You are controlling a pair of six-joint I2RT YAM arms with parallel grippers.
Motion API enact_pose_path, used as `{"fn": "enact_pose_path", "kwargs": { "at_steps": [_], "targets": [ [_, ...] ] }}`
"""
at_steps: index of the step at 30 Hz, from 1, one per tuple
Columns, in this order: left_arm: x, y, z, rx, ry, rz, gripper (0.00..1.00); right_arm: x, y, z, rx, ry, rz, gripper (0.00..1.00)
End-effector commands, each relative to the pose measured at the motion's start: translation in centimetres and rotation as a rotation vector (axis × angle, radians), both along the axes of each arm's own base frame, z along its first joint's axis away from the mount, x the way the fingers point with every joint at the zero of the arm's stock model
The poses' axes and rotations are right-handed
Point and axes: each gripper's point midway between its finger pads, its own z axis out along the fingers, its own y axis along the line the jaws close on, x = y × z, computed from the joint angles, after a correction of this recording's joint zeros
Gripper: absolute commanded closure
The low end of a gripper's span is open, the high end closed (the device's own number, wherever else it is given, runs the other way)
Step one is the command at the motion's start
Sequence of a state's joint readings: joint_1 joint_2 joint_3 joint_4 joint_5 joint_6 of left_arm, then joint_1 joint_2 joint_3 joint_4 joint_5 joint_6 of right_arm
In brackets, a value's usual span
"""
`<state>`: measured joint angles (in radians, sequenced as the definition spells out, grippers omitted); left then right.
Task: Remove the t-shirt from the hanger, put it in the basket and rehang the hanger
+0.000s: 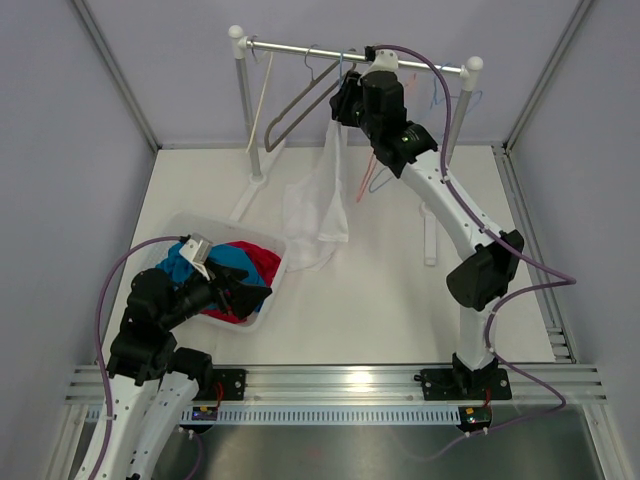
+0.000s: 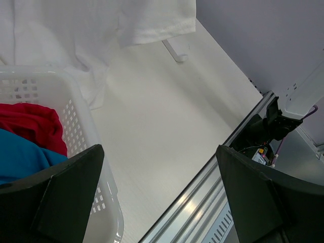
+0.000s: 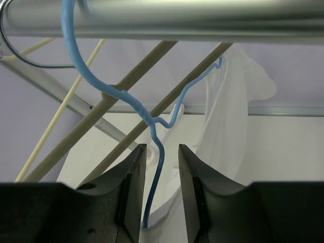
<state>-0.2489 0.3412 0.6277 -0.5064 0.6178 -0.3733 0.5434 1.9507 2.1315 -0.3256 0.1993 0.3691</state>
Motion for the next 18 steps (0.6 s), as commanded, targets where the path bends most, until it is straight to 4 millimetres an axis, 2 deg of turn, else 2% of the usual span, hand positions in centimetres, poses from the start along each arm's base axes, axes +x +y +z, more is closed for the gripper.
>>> {"fn": "enact_pose_path", "kwargs": {
  "at_steps": [1,5,11,15,18],
  "targets": [
    [-0.2,-0.4,1.1,-0.022,-0.049,-0.031,0.01,0.5,0.1,2.4,0.015,-0.069,-0.032,0.62],
    [-0.1,-0.4,1.1,-0.022,-0.051,-0.030,0.01,0.7,0.1,2.2,0.012,-0.067,-0.039,0.67],
    [0.1,-0.5,0.8,-0.019,-0.034,-0.031,0.01,0.5,-0.2,2.0,0.004,-0.064,-0.047,0.68],
    [0.1,-0.5,0.8,-0.020,-0.034,-0.034,0.01,0.7,-0.4,0.6,-0.023,-0.042,-0.057,0.67],
    [-0.1,-0.5,1.0,-0.023,-0.046,-0.037,0.01,1.0,-0.1,-0.8,-0.033,-0.014,-0.051,0.62]
  ]
}}
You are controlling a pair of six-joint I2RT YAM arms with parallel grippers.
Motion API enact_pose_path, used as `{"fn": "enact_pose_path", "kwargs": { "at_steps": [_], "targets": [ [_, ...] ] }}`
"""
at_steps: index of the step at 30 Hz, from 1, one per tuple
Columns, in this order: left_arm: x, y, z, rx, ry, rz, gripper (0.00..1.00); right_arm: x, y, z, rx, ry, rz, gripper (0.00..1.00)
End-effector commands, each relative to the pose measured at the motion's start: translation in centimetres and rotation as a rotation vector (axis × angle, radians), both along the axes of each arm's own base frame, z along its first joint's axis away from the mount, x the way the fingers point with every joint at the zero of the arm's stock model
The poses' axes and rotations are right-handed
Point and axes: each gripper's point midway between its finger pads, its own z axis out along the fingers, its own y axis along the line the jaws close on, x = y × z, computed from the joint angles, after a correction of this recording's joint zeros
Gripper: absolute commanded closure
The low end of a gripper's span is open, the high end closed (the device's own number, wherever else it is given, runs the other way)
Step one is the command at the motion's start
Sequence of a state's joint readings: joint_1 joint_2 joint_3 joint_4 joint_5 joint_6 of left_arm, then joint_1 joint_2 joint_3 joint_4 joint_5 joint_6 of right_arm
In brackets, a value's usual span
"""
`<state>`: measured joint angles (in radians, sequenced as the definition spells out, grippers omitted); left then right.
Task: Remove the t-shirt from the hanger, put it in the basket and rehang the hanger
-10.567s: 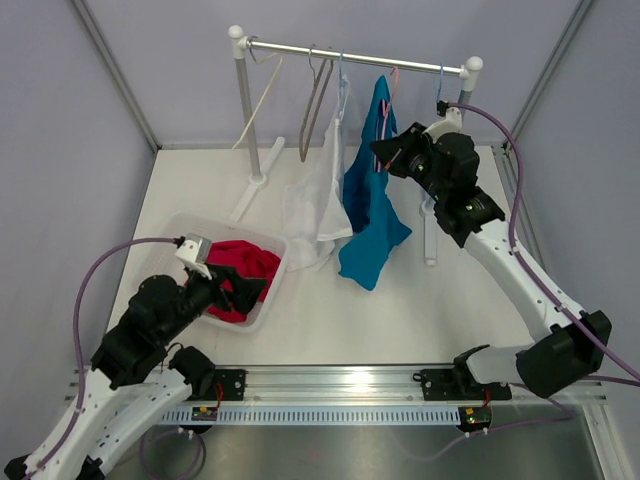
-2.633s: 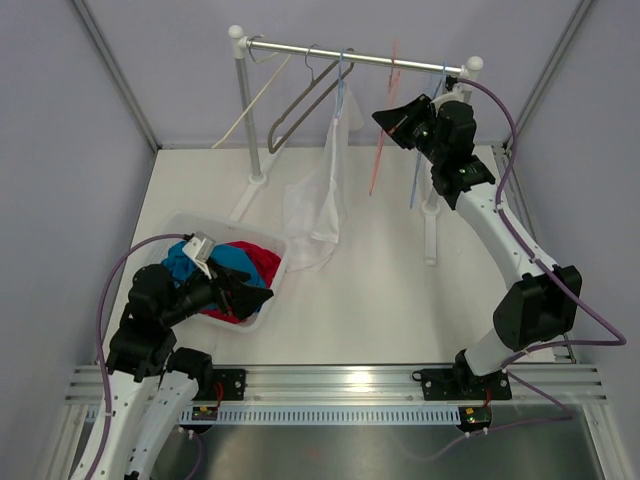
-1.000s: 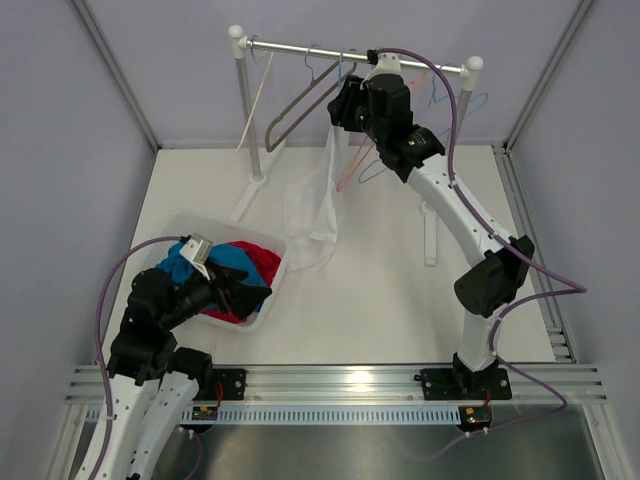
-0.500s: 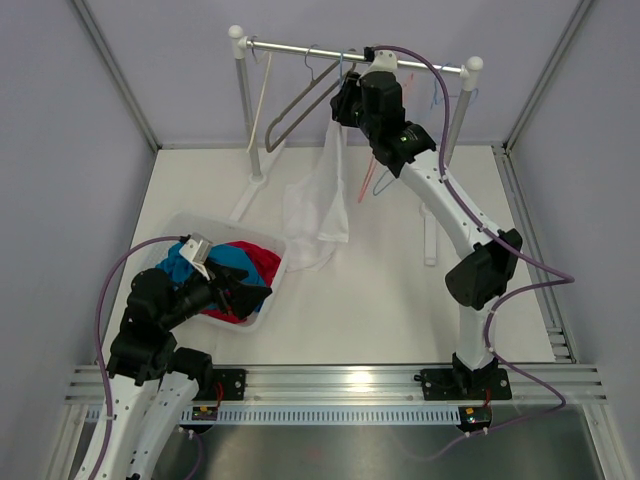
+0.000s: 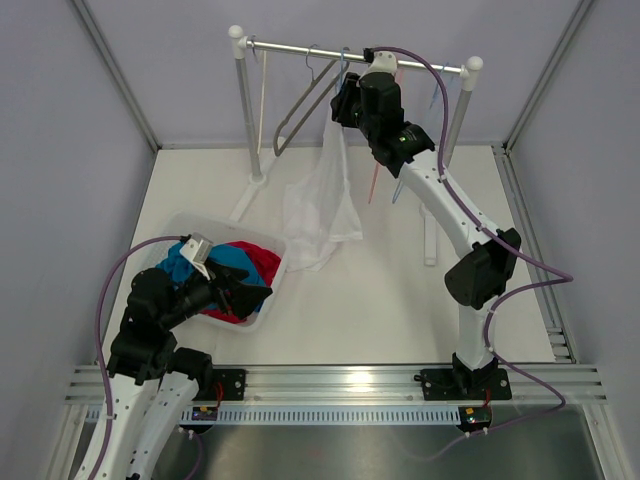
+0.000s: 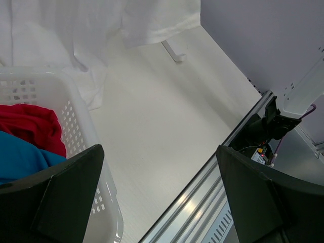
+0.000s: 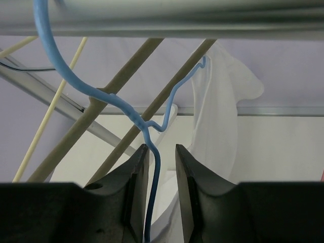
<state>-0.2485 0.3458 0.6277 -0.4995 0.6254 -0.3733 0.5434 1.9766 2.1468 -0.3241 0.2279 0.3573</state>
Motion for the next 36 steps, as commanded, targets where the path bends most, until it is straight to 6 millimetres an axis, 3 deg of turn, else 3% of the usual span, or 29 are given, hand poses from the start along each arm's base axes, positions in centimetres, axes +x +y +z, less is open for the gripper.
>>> {"fn": "enact_pose_path", "kwargs": {
  "at_steps": [1,8,15,17,19,22,23,25,29,36],
  "targets": [
    [-0.2,-0.4,0.9,-0.022,-0.041,-0.030,0.01,0.2,0.0,-0.4,-0.020,-0.007,-0.027,0.60],
    [-0.3,-0.4,0.9,-0.026,-0.046,-0.034,0.01,-0.1,-0.3,-0.7,-0.035,0.010,-0.036,0.47],
    [-0.1,-0.3,0.9,-0.026,-0.042,-0.028,0.01,-0.6,-2.0,-0.4,-0.089,0.010,-0.085,0.25],
    [0.0,0.0,1.1,-0.031,-0.051,-0.012,0.01,-1.3,-2.5,-0.7,-0.102,0.027,-0.089,0.24],
    [-0.3,0.2,1.7,-0.042,-0.095,-0.006,0.01,-1.5,-3.1,0.2,-0.101,0.004,-0.111,0.21],
    [-1.5,0.1,2.9,-0.060,-0.172,-0.032,0.01,-3.8,-2.1,1.2,-0.122,0.007,-0.017,0.19],
    [-1.1,0.4,3.0,-0.065,-0.181,-0.006,0.01,-3.9,-3.7,1.1,-0.152,0.007,-0.092,0.18],
    [-0.3,0.7,2.2,-0.070,-0.130,0.027,0.01,-3.7,-4.3,1.9,-0.111,-0.025,-0.107,0.16],
    [-0.6,-0.3,1.6,-0.064,-0.093,-0.036,0.01,-2.9,-2.9,0.9,-0.075,0.004,-0.073,0.16],
    [-1.0,-0.1,2.1,-0.069,-0.127,-0.031,0.01,-2.0,-3.7,1.1,-0.107,-0.015,-0.128,0.16]
  ]
}}
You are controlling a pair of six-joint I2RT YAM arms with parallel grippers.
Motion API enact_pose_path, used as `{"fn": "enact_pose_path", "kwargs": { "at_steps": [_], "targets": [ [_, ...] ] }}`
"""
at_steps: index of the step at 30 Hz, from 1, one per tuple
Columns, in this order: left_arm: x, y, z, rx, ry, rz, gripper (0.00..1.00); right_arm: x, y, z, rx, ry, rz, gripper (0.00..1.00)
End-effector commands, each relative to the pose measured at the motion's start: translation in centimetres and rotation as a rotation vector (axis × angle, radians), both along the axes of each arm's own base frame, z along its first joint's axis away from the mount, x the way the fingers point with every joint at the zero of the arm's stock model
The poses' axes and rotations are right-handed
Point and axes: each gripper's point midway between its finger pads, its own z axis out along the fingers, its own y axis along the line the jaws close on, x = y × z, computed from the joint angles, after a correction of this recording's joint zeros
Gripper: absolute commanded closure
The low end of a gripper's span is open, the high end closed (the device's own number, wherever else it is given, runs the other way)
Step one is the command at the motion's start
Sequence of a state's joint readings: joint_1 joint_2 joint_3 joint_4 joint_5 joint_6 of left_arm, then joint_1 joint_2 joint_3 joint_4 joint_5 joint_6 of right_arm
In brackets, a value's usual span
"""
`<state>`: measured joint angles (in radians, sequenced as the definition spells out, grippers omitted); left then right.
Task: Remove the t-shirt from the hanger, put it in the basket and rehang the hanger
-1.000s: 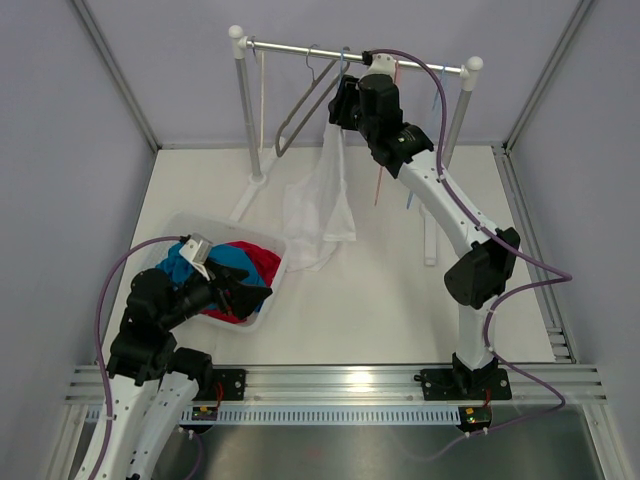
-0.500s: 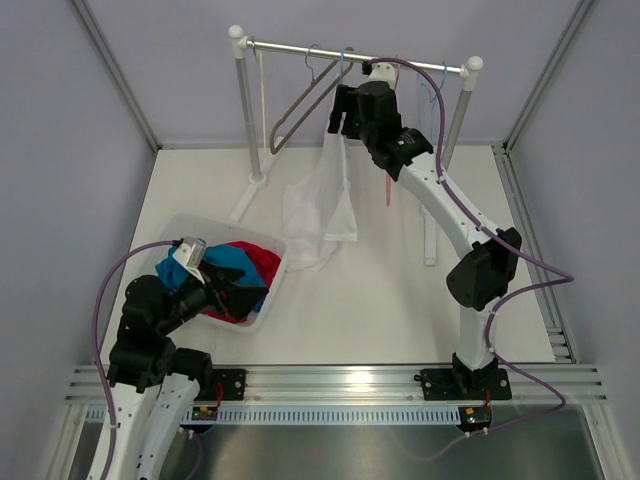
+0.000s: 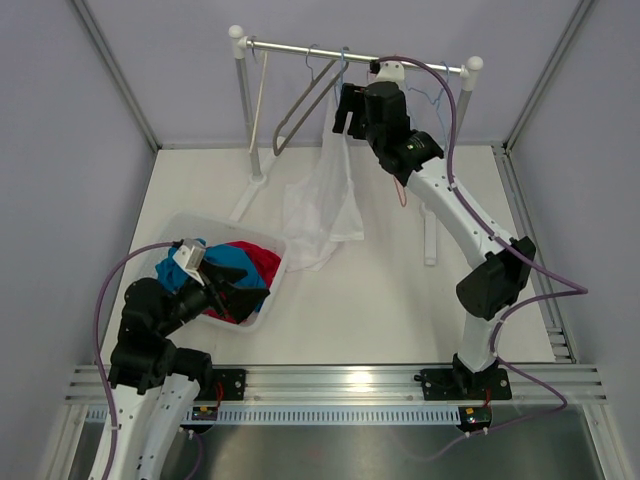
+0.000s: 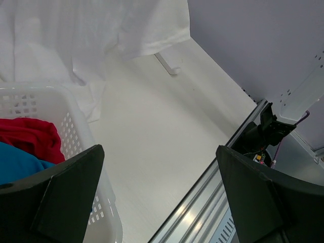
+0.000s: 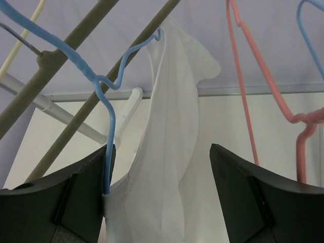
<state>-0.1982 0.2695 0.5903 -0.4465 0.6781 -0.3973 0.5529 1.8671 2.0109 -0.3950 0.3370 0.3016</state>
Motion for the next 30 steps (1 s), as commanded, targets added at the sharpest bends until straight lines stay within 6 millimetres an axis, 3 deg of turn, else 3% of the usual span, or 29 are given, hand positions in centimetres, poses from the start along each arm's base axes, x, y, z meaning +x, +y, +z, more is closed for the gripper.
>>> {"fn": "enact_pose_path", "kwargs": {
  "at_steps": [1,9,13,19,25,30],
  "targets": [
    [-0.6,-0.4,1.3,-0.024,-0.060,-0.034,0.01,0.7,-0.1,3.1,0.017,-0.077,-0.037,0.17],
    [-0.7,-0.8,0.9,-0.021,-0.037,-0.058,0.01,2.4,1.3,2.5,0.010,-0.078,-0.016,0.31],
    [-0.7,-0.8,0.9,-0.022,-0.037,-0.063,0.01,2.8,1.0,3.1,-0.002,-0.102,-0.032,0.33],
    [-0.7,-0.8,0.8,-0.021,-0.033,-0.063,0.01,2.7,0.9,4.3,-0.015,-0.132,-0.023,0.46],
    [-0.6,-0.9,0.7,-0.019,-0.024,-0.064,0.01,2.7,0.7,6.5,-0.028,-0.175,-0.015,0.48],
    [-0.5,-0.9,0.6,-0.018,-0.019,-0.064,0.01,3.2,0.9,6.3,-0.048,-0.177,-0.016,0.52]
  ]
}}
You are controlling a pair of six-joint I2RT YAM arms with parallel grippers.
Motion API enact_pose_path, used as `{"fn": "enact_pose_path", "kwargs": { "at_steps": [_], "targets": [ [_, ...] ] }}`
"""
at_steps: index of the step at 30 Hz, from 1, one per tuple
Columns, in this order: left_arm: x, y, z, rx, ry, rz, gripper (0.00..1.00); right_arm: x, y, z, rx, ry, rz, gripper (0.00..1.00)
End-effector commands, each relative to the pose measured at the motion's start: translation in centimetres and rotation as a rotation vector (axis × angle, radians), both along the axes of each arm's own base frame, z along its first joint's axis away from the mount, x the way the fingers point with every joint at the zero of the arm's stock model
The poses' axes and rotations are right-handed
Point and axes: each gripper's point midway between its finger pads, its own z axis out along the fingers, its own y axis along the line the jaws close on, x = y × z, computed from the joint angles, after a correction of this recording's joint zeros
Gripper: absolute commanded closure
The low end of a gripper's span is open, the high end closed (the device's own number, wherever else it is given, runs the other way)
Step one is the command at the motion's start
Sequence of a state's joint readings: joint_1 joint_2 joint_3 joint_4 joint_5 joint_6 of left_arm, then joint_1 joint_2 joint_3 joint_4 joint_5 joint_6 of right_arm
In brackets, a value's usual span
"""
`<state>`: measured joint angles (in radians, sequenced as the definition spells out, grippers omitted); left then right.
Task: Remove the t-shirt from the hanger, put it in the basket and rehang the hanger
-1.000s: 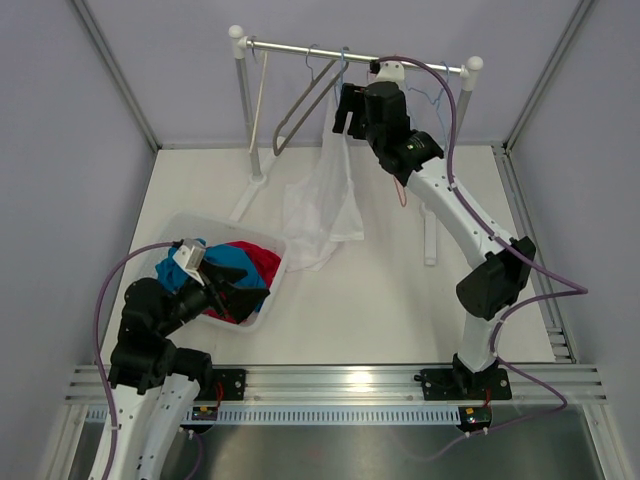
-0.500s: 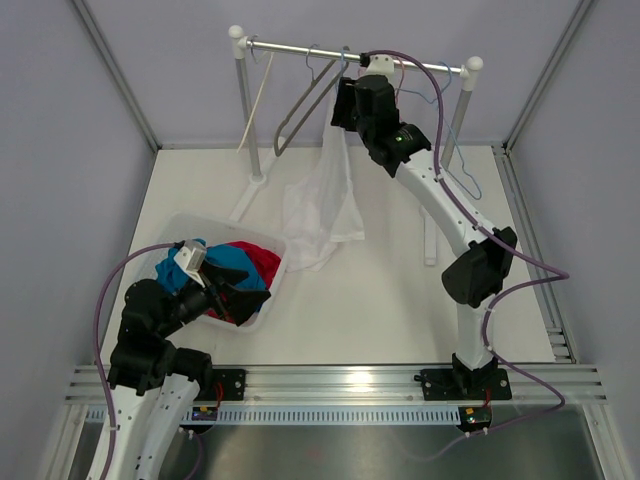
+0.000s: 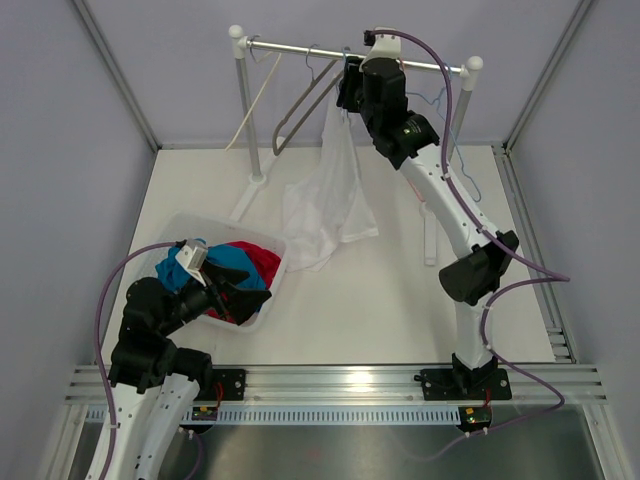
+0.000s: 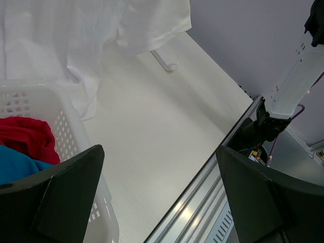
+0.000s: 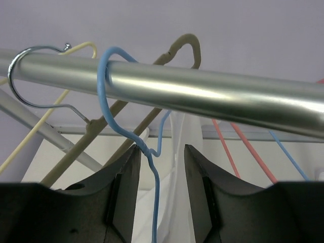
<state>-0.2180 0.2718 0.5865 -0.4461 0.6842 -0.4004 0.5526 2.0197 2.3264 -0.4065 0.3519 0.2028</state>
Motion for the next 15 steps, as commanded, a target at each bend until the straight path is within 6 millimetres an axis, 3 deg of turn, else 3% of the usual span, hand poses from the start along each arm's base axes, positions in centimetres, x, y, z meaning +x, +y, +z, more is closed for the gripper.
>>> {"fn": "enact_pose_path", "kwargs": {
  "at_steps": [1,6,14,15],
  "targets": [
    [-0.2,-0.5,0.8,-0.017,-0.027,-0.039,0.01,0.4,0.0,0.6,-0.029,-0.026,-0.016,0.52],
    [-0.1,-0.5,0.7,-0.016,-0.023,-0.039,0.01,0.9,0.7,-0.5,-0.037,-0.005,0.001,0.57],
    [-0.1,-0.5,0.7,-0.016,-0.021,-0.037,0.01,1.2,1.0,-1.1,-0.038,0.004,0.007,0.76],
    [-0.1,-0.5,0.7,-0.016,-0.023,-0.039,0.01,1.1,1.0,-0.9,-0.036,0.000,0.007,0.82]
  ]
}}
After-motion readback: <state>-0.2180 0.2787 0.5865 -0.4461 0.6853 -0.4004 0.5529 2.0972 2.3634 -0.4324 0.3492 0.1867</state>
